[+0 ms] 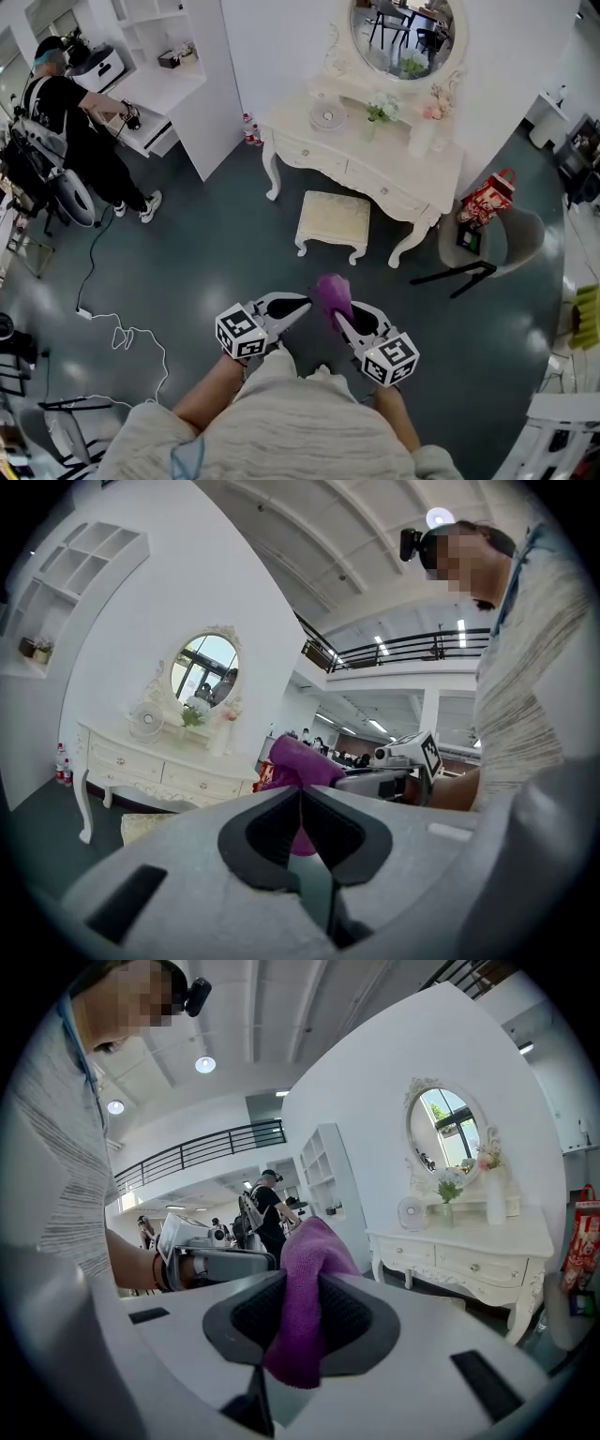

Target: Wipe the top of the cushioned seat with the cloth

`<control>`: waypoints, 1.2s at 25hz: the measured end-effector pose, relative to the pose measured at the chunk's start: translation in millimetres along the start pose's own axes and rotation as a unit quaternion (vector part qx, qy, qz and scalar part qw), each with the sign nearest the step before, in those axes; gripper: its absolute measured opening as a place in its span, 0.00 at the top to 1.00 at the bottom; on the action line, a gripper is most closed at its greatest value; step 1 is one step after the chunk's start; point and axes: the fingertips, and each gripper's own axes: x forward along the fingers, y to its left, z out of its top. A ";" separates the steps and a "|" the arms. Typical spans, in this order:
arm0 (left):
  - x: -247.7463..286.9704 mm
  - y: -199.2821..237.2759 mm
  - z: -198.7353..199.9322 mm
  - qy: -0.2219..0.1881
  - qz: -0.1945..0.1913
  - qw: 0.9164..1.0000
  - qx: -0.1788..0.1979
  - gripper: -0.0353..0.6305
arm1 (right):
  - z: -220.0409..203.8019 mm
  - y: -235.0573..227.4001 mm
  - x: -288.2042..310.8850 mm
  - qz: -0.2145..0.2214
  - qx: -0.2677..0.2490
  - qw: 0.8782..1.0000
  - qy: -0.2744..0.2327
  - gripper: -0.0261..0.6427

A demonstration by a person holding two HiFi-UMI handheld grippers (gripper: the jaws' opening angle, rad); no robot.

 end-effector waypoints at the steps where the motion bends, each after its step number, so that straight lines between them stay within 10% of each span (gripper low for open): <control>1: -2.5 9.5 4.3 0.000 -0.001 1.000 0.001 0.92 | 3.1 -2.4 8.6 -0.003 0.000 1.000 0.000 0.83; 30: 78.0 224.0 55.0 0.041 -0.025 0.998 0.040 0.92 | 53.2 -154.0 165.1 -0.034 0.017 0.999 0.013 0.83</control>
